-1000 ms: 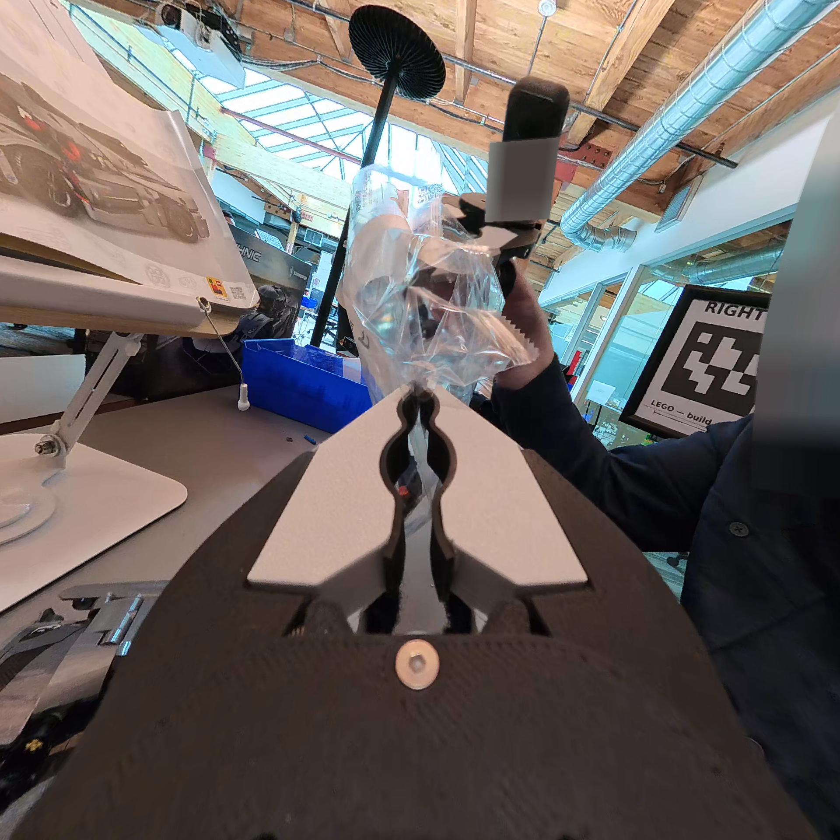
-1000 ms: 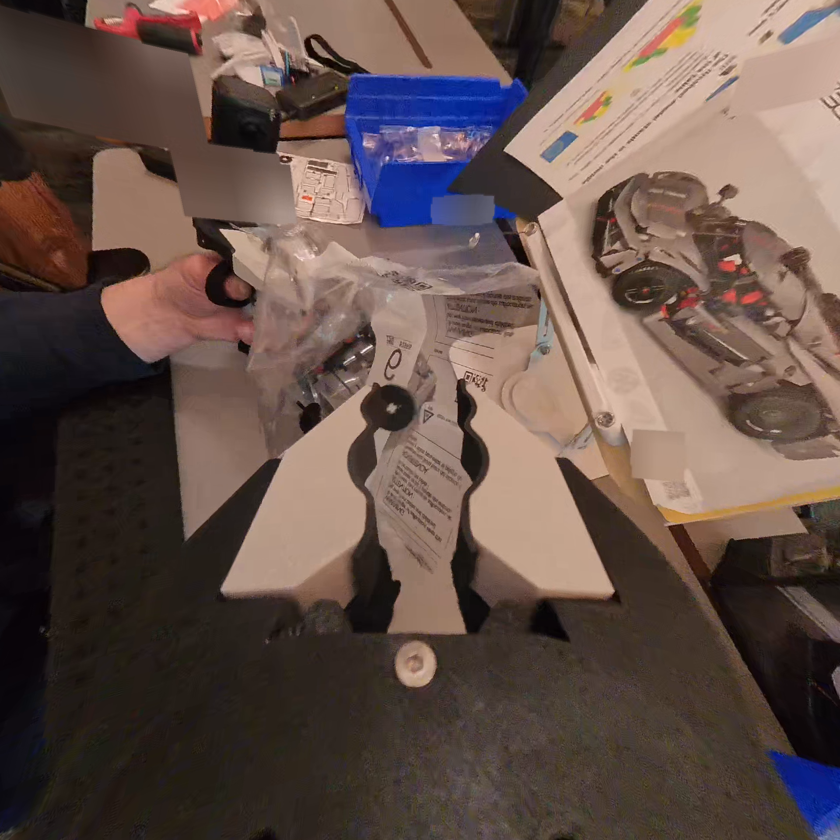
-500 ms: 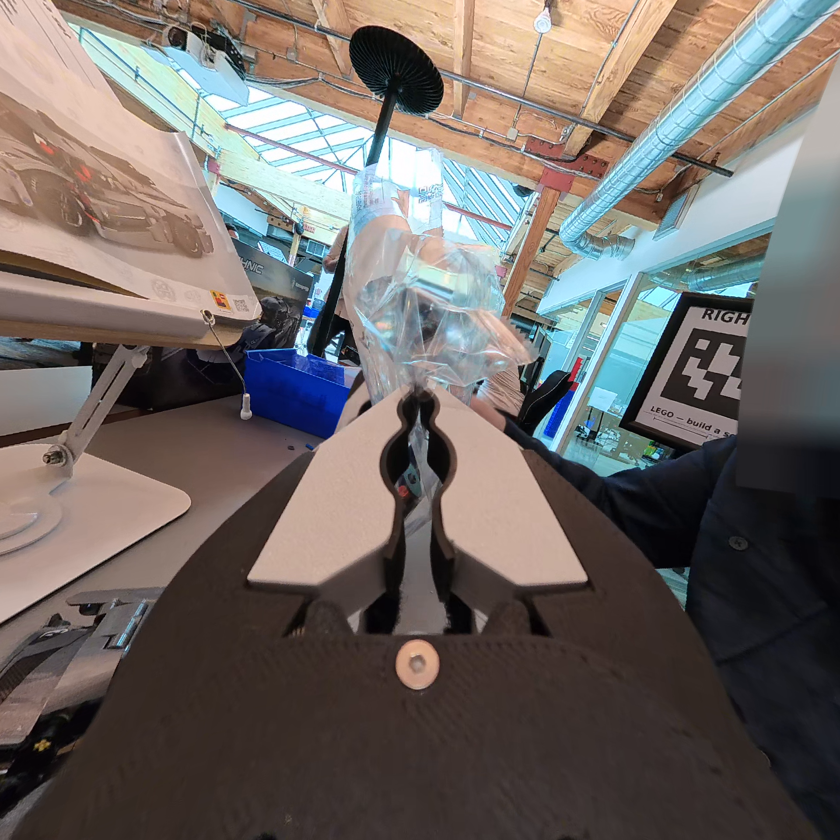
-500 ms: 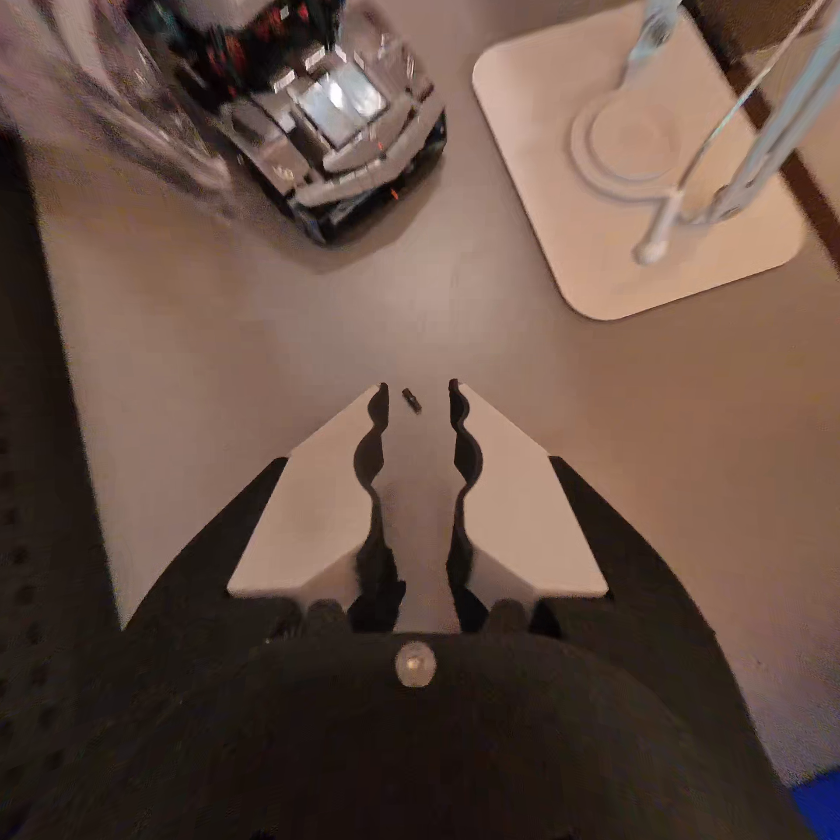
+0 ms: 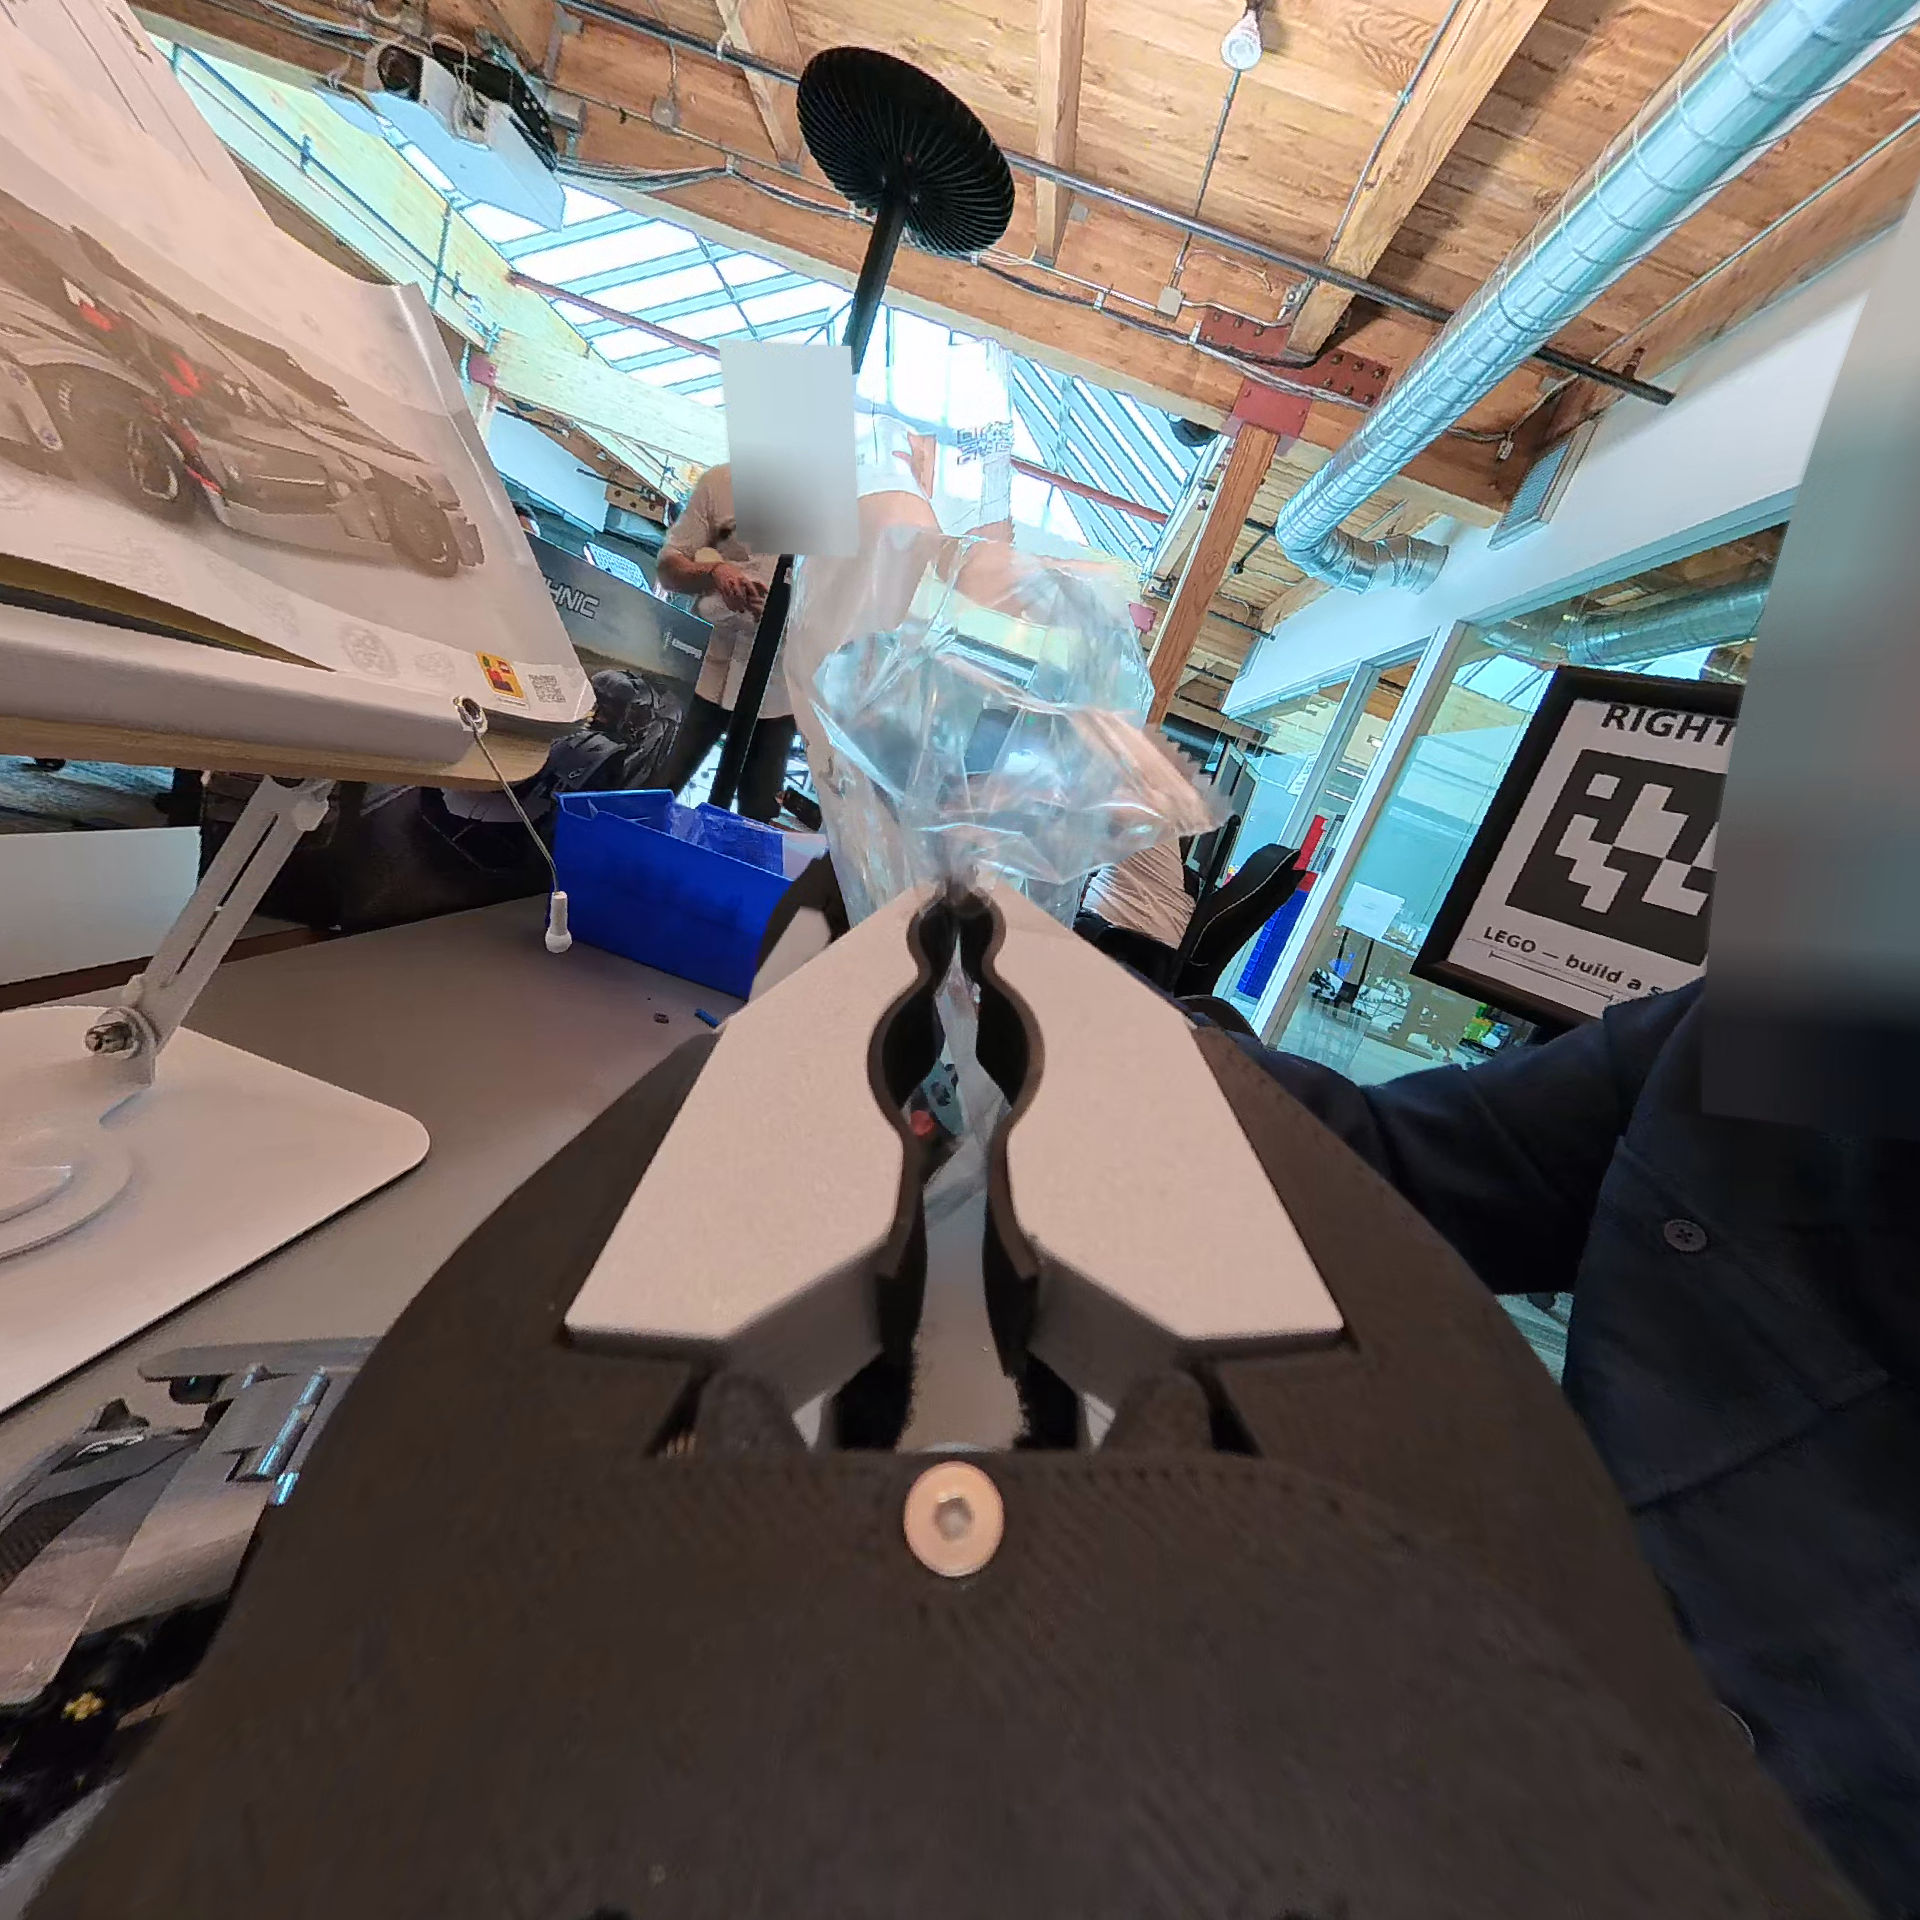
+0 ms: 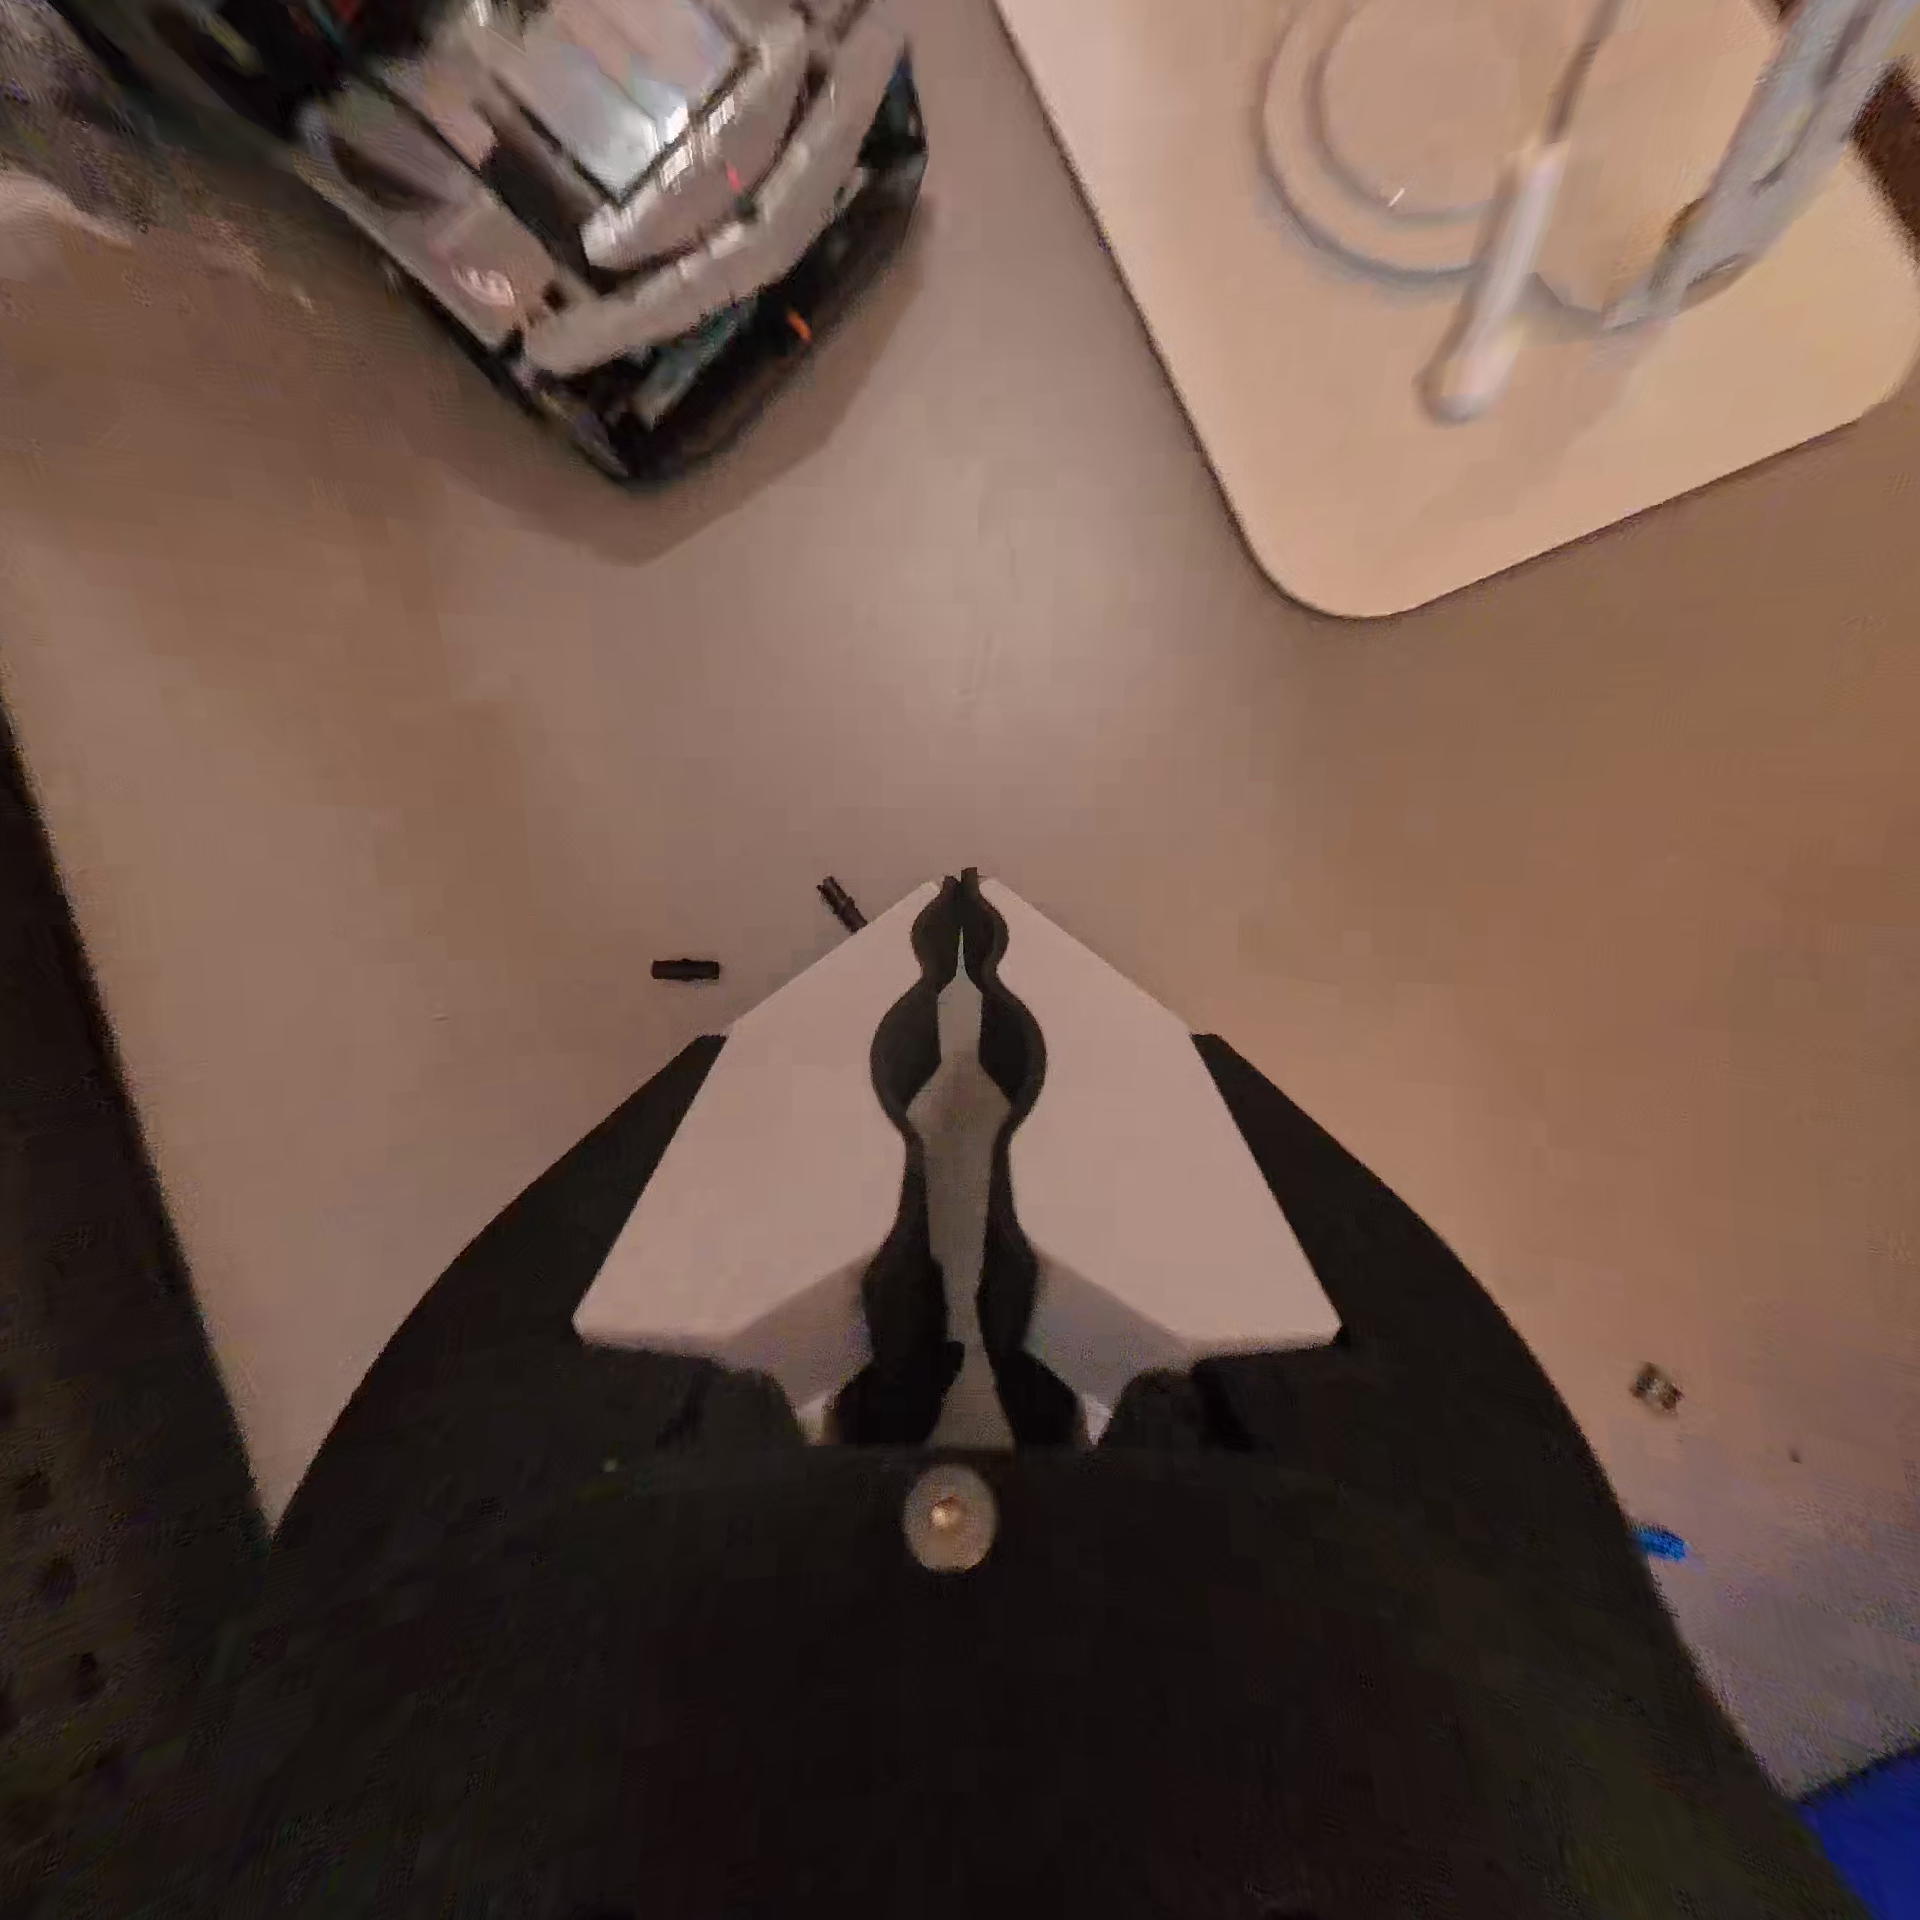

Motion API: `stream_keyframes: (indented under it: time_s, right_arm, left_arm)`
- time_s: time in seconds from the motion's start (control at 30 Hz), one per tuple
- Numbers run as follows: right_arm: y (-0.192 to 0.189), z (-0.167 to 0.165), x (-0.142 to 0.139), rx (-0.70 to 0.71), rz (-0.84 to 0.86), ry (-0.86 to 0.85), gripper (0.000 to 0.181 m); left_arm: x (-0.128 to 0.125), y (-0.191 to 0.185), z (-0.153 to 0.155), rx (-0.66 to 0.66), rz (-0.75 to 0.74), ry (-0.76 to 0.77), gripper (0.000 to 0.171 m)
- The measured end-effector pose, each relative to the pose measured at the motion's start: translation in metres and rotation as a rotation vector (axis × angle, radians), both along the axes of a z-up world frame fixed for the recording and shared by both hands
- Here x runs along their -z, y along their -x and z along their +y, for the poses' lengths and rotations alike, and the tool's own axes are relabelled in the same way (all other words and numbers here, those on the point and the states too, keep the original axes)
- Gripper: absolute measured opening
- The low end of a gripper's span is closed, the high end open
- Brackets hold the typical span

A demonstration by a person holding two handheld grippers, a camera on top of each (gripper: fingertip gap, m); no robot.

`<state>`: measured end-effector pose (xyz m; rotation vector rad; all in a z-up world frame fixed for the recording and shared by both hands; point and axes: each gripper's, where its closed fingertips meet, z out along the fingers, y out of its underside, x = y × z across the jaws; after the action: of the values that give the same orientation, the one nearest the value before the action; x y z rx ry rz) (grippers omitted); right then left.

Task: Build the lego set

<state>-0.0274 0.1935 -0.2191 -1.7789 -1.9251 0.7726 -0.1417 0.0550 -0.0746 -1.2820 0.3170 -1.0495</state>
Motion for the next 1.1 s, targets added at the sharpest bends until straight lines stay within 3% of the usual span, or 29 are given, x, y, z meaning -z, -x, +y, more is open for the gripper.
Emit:
stream_keyframes:
  time_s: [0.07, 0.13, 0.27, 0.43, 0.63, 0.77, 0.9, 1.1]
  right_arm:
    - [-0.005, 0.0, -0.034, -0.005, 0.104, 0.009, 0.0]
    - [-0.007, 0.0, -0.047, -0.024, 0.15, -0.03, 0.0]
    - [-0.005, -0.019, -0.008, -0.123, 0.023, -0.051, 0.015]
    - [-0.005, -0.037, 0.03, -0.215, -0.096, -0.019, 0.016]
    - [-0.01, -0.039, 0.05, -0.22, -0.16, -0.011, 0.013]
    - [-0.006, -0.029, 0.044, -0.165, -0.094, 0.019, 0.023]
    - [-0.009, -0.028, 0.045, -0.178, -0.073, 0.038, 0.021]
    - [-0.005, -0.041, 0.056, -0.251, -0.104, 0.008, 0.0]
  left_arm:
    - [0.0, 0.0, 0.0, 0.001, -0.001, 0.001, 0.0]
    - [0.0, 0.0, 0.001, 0.001, -0.002, 0.002, 0.0]
    - [0.001, 0.001, 0.001, -0.002, -0.005, 0.005, 0.0]
    - [0.002, 0.002, 0.001, -0.007, -0.001, 0.007, 0.0]
    - [0.003, 0.002, 0.002, -0.005, 0.001, 0.011, 0.0]
    - [0.001, 0.003, 0.001, -0.008, -0.002, 0.005, 0.0]
    - [-0.003, 0.007, -0.002, -0.014, -0.025, -0.012, 0.0]
    - [-0.006, 0.009, -0.004, -0.018, -0.036, -0.027, 0.0]
